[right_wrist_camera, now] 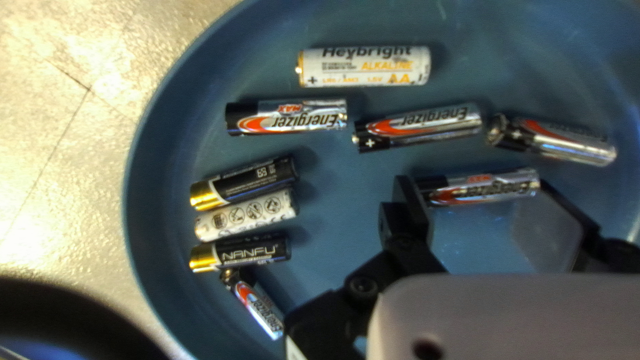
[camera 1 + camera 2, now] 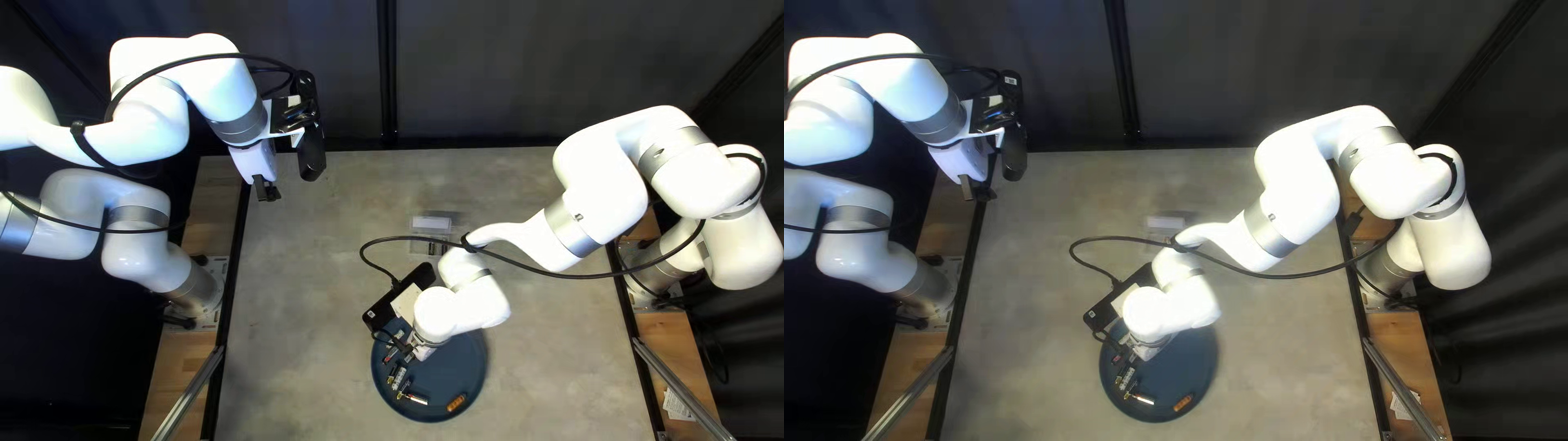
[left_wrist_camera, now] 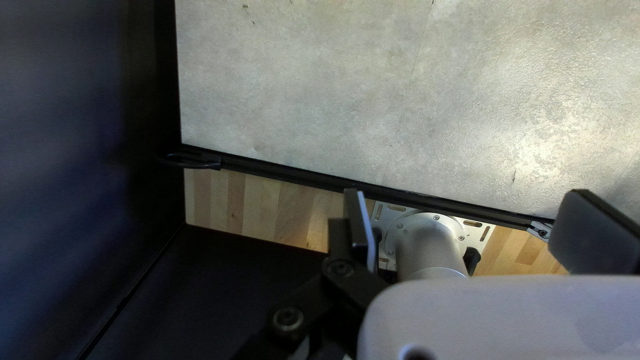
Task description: Pick up the batteries from the table and place them into the container
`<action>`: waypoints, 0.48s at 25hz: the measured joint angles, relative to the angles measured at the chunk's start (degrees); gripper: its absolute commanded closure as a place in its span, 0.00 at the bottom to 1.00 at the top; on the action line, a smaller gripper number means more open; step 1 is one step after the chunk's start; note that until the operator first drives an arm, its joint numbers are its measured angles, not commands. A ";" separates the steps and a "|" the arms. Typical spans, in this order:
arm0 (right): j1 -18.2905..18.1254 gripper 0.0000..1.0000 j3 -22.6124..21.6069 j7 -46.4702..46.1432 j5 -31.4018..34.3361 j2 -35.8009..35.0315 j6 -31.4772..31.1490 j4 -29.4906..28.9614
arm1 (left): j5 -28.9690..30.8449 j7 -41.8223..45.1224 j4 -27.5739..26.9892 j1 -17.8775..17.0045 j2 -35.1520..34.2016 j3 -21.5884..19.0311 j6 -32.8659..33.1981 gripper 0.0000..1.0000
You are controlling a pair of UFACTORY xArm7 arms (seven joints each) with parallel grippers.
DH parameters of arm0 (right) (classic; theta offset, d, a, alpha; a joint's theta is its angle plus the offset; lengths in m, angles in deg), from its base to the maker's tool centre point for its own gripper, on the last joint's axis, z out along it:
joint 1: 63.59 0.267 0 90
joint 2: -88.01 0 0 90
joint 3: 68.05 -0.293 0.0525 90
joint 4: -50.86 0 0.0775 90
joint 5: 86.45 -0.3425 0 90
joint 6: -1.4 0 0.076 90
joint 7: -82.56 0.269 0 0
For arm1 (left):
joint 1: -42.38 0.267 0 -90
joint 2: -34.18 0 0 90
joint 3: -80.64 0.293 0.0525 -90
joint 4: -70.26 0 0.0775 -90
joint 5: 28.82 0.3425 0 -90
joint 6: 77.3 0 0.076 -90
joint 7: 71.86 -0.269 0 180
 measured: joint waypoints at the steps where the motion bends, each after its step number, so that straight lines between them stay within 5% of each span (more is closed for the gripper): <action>1: 0.26 1.00 -0.02 0.85 -0.17 0.42 -0.38 0.03 | 0.00 0.00 0.00 0.00 0.00 0.00 0.00 0.00; 12: 5.68 1.00 2.39 21.60 -1.82 -0.17 -1.59 -0.90 | 0.00 0.00 0.00 0.00 0.00 0.00 0.00 0.00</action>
